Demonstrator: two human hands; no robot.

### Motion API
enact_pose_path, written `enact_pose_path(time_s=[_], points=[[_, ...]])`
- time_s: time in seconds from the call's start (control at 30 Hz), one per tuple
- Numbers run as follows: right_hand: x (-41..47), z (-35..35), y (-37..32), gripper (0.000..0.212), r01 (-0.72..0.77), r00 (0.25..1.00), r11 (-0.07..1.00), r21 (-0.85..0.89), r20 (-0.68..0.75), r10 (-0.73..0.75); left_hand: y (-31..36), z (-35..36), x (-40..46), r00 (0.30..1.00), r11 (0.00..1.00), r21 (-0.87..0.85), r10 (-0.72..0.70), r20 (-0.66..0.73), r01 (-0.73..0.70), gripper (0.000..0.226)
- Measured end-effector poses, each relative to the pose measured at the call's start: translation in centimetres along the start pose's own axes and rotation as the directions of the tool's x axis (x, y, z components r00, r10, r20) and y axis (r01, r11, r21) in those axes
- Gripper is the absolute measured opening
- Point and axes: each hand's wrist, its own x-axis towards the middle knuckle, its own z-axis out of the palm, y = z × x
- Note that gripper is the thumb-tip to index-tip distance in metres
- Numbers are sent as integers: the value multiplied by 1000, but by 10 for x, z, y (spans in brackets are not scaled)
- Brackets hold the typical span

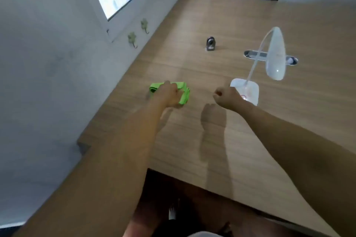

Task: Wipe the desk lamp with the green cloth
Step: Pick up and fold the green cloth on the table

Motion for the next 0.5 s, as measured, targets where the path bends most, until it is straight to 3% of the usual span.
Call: enact_pose_path(time_s=[0.13,0.23,0.4,0.5], points=[[23,19,-34,49,-75,997,995,63,21,74,-47,-11,2,981,986,-79,-152,-123,143,51],[39,34,-53,52,-155,988,974,165,15,155,-75,-11,9,952,955,-176,-265,-152,237,55],[58,56,-74,68,-411,911,833,371,119,396,-95,1,32,898,776,-490,-439,33,398,82],[62,68,-77,60,-454,888,765,457,159,431,-89,7,38,877,648,-635,-469,102,421,72]])
